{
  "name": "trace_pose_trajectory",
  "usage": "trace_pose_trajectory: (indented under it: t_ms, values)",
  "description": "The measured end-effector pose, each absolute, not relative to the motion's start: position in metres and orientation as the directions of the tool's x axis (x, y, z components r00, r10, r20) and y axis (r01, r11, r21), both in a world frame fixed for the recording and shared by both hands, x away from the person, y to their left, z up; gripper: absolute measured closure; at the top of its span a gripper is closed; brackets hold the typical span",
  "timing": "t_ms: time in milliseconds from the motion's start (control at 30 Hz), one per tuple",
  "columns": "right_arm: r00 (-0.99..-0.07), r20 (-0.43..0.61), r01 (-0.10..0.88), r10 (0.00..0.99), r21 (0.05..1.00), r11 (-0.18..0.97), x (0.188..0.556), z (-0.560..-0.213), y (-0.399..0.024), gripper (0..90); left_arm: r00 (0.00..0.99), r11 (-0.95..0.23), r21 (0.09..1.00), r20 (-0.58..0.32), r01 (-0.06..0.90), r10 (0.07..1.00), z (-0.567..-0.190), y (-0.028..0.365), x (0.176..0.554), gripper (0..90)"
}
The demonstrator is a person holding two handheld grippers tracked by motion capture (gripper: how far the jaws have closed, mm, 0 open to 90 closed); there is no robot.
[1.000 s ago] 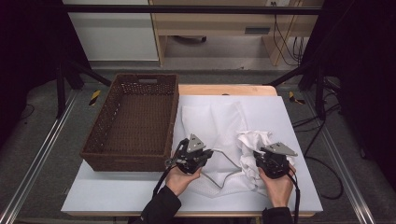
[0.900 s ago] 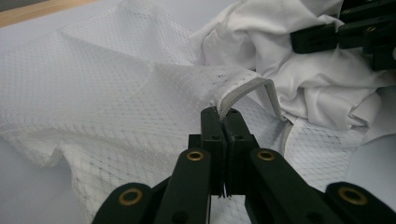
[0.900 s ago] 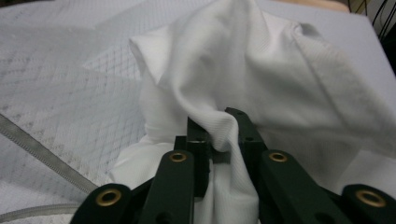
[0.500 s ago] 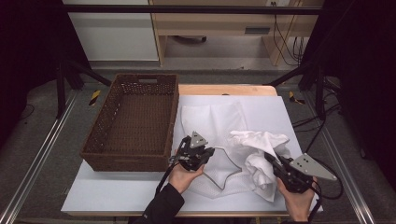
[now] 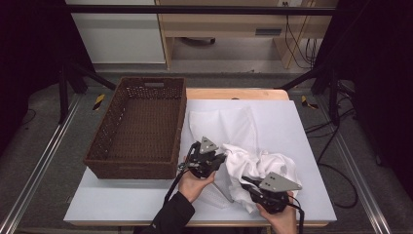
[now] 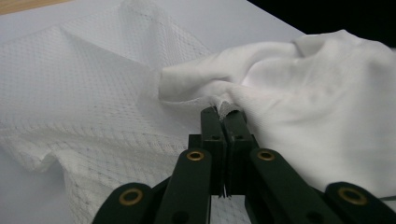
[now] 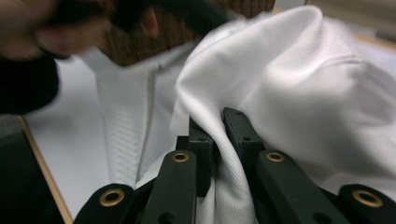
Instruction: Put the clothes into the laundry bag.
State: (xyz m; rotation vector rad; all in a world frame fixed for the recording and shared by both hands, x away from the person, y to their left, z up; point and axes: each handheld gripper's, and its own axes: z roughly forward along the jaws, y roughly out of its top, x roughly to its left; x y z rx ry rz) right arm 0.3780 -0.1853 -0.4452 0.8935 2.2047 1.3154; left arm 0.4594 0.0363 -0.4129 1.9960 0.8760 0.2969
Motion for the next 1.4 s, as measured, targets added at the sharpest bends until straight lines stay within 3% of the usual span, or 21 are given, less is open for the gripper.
trace_pose_trajectory:
  t_ms: [100,167,233,267,300,333,367,400,433,467,600,767,833,900,933,967,1033,1067,1167,1400]
  values:
    - [-0.684,-0.031,0.352,0.729,0.861,0.366,0.387,-0.457,-0.177,79.7,0.72,-0.338,0.818,-0.128,0.466,0.682,-0.416,0.038,0.458,88.8]
    - [-0.662,-0.036,0.381,0.748,0.844,0.378,0.393,-0.464,-0.172,75.5,0.719,-0.341,0.814,-0.129,0.47,0.683,-0.419,0.041,0.458,88.9]
    - [-0.661,-0.021,0.382,0.75,0.851,0.361,0.392,-0.463,-0.172,65.5,0.714,-0.336,0.815,-0.131,0.473,0.687,-0.422,0.043,0.458,88.8]
    - [-0.661,-0.021,0.382,0.75,0.851,0.361,0.392,-0.463,-0.172,65.5,0.714,-0.335,0.815,-0.133,0.474,0.687,-0.423,0.046,0.458,88.8]
    - [-0.663,-0.016,0.374,0.749,0.859,0.35,0.39,-0.459,-0.173,59.7,0.714,-0.335,0.814,-0.134,0.475,0.687,-0.424,0.048,0.459,88.8]
    - [-0.657,-0.005,0.349,0.754,0.885,0.309,0.383,-0.447,-0.177,45.8,0.713,-0.333,0.814,-0.135,0.476,0.688,-0.425,0.049,0.459,88.8]
    - [-0.657,-0.005,0.349,0.754,0.885,0.309,0.383,-0.447,-0.177,45.8,0.713,-0.333,0.814,-0.135,0.476,0.688,-0.425,0.049,0.459,88.8]
    - [-0.629,-0.023,0.318,0.777,0.904,0.285,0.376,-0.433,-0.18,36.1,0.712,-0.331,0.815,-0.134,0.475,0.689,-0.425,0.05,0.459,88.8]
    - [-0.629,-0.023,0.318,0.777,0.904,0.285,0.376,-0.433,-0.18,36.1,0.715,-0.336,0.815,-0.132,0.473,0.687,-0.425,0.05,0.458,88.8]
    - [-0.604,-0.039,0.285,0.796,0.923,0.261,0.371,-0.418,-0.182,28.3,0.715,-0.337,0.815,-0.129,0.471,0.687,-0.425,0.05,0.458,88.8]
    - [-0.563,-0.072,0.264,0.823,0.928,0.262,0.376,-0.401,-0.178,17.8,0.717,-0.341,0.816,-0.124,0.467,0.686,-0.426,0.049,0.457,88.8]
    - [-0.519,-0.077,0.342,0.851,0.894,0.29,0.415,-0.404,-0.167,10.9,0.723,-0.35,0.815,-0.118,0.462,0.68,-0.427,0.05,0.456,88.8]
    - [-0.51,-0.063,0.391,0.858,0.871,0.296,0.429,-0.413,-0.164,13.4,0.724,-0.347,0.815,-0.124,0.465,0.679,-0.427,0.051,0.456,88.8]
    - [-0.516,-0.05,0.447,0.855,0.836,0.318,0.442,-0.429,-0.16,22.7,0.727,-0.35,0.812,-0.128,0.467,0.675,-0.429,0.052,0.456,88.8]
    - [-0.523,-0.053,0.465,0.85,0.819,0.337,0.444,-0.436,-0.159,32.7,0.726,-0.351,0.81,-0.128,0.47,0.675,-0.43,0.053,0.456,88.8]
    - [-0.532,-0.057,0.474,0.844,0.807,0.354,0.445,-0.442,-0.159,50.3,0.726,-0.352,0.809,-0.13,0.471,0.675,-0.431,0.053,0.457,88.8]
    - [-0.538,-0.047,0.491,0.841,0.793,0.359,0.444,-0.449,-0.161,74.0,0.725,-0.348,0.808,-0.136,0.476,0.675,-0.432,0.054,0.457,88.8]
    - [-0.537,-0.036,0.484,0.843,0.805,0.343,0.44,-0.448,-0.165,81.8,0.724,-0.348,0.807,-0.137,0.477,0.675,-0.432,0.054,0.458,88.9]
    - [-0.546,-0.021,0.438,0.838,0.845,0.306,0.43,-0.44,-0.177,85.9,0.721,-0.348,0.805,-0.135,0.48,0.68,-0.43,0.054,0.459,88.8]
    - [-0.689,-0.011,0.225,0.725,0.947,0.228,0.383,-0.414,-0.203,86.3,0.695,-0.324,0.799,-0.155,0.506,0.702,-0.423,0.049,0.465,88.9]
